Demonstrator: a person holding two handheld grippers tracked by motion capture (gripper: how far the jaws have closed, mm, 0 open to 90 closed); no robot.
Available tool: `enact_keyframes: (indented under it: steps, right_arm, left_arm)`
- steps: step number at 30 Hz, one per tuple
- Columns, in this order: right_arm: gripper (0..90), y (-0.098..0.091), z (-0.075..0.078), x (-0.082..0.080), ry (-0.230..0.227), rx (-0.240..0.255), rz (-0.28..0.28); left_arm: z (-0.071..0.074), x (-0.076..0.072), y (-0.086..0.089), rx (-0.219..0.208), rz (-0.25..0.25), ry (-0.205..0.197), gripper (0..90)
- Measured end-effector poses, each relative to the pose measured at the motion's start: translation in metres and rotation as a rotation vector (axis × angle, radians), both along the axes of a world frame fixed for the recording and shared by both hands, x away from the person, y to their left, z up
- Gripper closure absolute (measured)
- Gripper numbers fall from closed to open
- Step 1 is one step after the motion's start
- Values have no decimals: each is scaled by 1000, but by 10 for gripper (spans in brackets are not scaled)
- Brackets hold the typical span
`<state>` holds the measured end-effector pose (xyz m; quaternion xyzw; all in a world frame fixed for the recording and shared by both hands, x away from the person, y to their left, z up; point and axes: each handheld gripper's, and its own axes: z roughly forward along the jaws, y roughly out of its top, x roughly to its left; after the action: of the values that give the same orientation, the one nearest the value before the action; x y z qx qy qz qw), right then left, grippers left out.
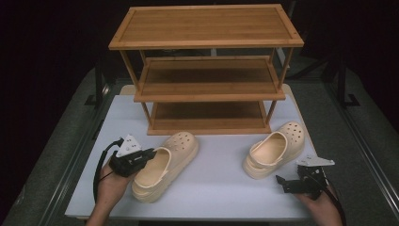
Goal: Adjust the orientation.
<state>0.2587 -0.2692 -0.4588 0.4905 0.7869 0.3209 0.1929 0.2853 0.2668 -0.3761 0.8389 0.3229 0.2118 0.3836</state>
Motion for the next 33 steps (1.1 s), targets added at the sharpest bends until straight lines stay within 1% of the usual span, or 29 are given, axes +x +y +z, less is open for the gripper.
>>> enact_keyframes:
  steps: [2,3,4,7,8,9,10,14,15,16,19,20,21,22,23,25,26,27,28,29,32,33]
  right_arm:
    - [25,0,0,0,-1,0,1]
    - [25,0,0,0,-1,0,1]
    - [25,0,0,0,-1,0,1]
    - [25,0,0,0,0,0,0]
    - [25,0,0,0,-1,0,1]
    - [25,0,0,0,-3,-1,3]
    - [25,0,0,0,-3,-1,3]
    - [25,0,0,0,-3,-1,2]
    - [25,0,0,0,-3,-1,3]
    - [25,0,0,0,-3,-1,3]
    - [25,0,0,0,-2,-1,2]
    - [25,0,0,0,-2,-2,3]
    - [25,0,0,0,-2,-2,3]
    - [25,0,0,0,-2,-2,2]
    - [25,0,0,0,-2,-2,2]
    - [25,0,0,0,-2,-2,3]
    - [25,0,0,0,1,-1,0]
    - [25,0,0,0,1,-1,0]
    - [25,0,0,0,1,0,0]
    - [25,0,0,0,1,0,0]
    - [25,0,0,0,1,-1,0]
    - [25,0,0,0,1,-1,0]
  left_arm:
    - [-1,-1,8,3,25,-3,841]
    - [-1,-1,8,3,25,-3,840]
    - [-3,-2,17,8,53,1,840]
    - [-8,-3,27,10,86,7,840]
    - [-9,-3,29,14,90,10,840]
    - [-11,-3,32,0,96,13,840]
    - [-12,-3,34,-7,95,16,840]
    - [-13,-4,32,-9,87,23,834]
    - [-13,-5,31,-3,88,17,832]
    - [-13,-6,31,-2,81,19,828]
    - [-13,-7,31,-7,79,21,808]
    - [-14,-7,32,-13,71,26,794]
    - [-14,-7,32,-13,71,26,786]
    - [-13,-7,32,-8,63,34,772]
    - [-13,-7,33,-9,58,42,751]
    - [-13,-6,34,-11,61,43,664]
    - [-11,-5,37,-37,55,59,613]
    - [-11,-5,37,-37,55,59,561]
    - [-8,-5,40,-53,49,77,561]
    - [-6,-5,44,-70,45,84,456]
    - [-4,-7,53,-84,49,93,347]
    - [-4,-7,53,-84,49,93,314]
